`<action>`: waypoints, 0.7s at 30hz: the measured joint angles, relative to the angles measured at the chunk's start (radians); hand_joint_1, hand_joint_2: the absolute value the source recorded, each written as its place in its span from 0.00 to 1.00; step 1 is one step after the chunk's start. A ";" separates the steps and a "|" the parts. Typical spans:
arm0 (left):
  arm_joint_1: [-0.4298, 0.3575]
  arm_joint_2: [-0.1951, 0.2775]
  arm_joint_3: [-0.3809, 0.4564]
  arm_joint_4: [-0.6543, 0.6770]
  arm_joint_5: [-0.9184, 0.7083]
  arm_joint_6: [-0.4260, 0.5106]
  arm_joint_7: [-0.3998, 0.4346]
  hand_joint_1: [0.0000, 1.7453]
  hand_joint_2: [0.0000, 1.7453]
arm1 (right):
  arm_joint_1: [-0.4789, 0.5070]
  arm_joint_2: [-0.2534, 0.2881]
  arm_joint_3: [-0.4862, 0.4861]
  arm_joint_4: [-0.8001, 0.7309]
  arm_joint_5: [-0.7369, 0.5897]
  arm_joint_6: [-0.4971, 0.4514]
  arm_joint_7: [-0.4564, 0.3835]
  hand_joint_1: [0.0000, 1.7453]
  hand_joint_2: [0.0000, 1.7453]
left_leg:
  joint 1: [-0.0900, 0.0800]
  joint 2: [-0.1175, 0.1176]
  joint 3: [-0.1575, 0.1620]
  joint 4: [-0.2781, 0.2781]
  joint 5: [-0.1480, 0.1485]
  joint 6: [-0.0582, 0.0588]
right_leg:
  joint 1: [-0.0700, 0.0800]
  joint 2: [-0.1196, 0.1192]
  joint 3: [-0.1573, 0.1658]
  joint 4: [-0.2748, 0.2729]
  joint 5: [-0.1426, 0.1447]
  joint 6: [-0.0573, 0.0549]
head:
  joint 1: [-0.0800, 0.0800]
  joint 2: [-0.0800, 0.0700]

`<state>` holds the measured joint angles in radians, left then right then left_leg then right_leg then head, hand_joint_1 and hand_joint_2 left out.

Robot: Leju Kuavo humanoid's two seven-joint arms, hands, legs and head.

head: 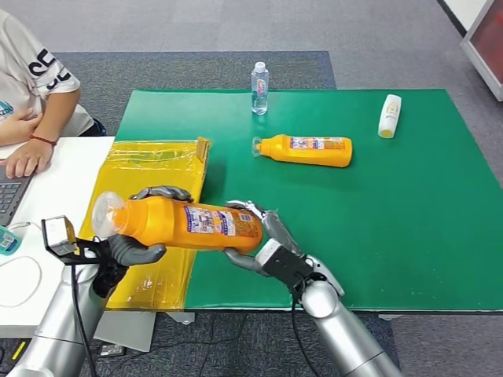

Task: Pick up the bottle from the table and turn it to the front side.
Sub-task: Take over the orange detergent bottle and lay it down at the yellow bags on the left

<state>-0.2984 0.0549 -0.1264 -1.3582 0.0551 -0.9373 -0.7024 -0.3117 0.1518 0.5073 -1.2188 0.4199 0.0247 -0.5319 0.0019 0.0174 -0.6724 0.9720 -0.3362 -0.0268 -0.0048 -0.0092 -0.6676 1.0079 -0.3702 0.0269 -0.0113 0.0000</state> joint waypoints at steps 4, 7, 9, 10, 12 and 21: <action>0.001 0.022 -0.013 0.003 -0.001 0.026 0.000 1.00 1.00 | 0.040 0.000 -0.021 -0.061 0.065 -0.056 -0.013 1.00 1.00 | 0.000 0.000 -0.001 0.000 0.000 0.000 | 0.000 0.000 0.000 0.000 0.000 0.000 | 0.000 0.000; 0.005 0.040 -0.014 0.004 0.001 0.040 0.000 1.00 1.00 | 0.064 0.000 -0.033 -0.107 0.097 -0.086 -0.016 1.00 1.00 | 0.000 0.000 -0.001 0.000 0.000 0.000 | 0.000 0.000 -0.001 0.000 0.000 0.000 | 0.000 0.000; 0.010 0.051 -0.015 0.005 0.001 0.044 0.000 1.00 1.00 | 0.070 0.001 -0.042 -0.135 0.112 -0.107 -0.015 1.00 1.00 | 0.000 0.000 -0.001 0.000 0.000 0.000 | 0.000 0.000 -0.001 0.000 0.000 0.000 | 0.000 0.000; 0.017 0.057 -0.018 0.005 -0.002 0.043 0.001 1.00 1.00 | 0.069 0.001 -0.048 -0.149 0.119 -0.118 -0.014 1.00 1.00 | 0.000 0.000 0.000 0.000 0.000 0.000 | 0.000 0.001 -0.001 0.000 0.000 0.000 | 0.000 0.000; 0.037 0.069 -0.026 0.006 -0.007 0.041 0.003 1.00 1.00 | 0.064 0.002 -0.058 -0.175 0.136 -0.138 -0.013 1.00 1.00 | 0.000 0.001 0.000 0.000 0.000 -0.001 | 0.000 0.002 -0.002 0.000 0.000 0.000 | 0.000 0.000; 0.071 0.086 -0.040 0.008 -0.011 0.047 0.004 1.00 1.00 | 0.069 0.006 -0.065 -0.227 0.153 -0.138 -0.007 0.17 1.00 | 0.000 0.002 -0.001 0.000 0.000 -0.001 | 0.000 0.002 -0.003 0.000 0.001 -0.001 | 0.000 0.000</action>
<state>-0.2278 0.1413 -0.1664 -1.3500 0.0439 -0.8905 -0.6989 -0.2431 0.1582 0.4423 -1.4459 0.5733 -0.1136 -0.5386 0.0019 0.0189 -0.6738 0.9720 -0.3363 -0.0274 -0.0047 -0.0072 -0.6704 1.0079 -0.3697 0.0263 -0.0113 0.0000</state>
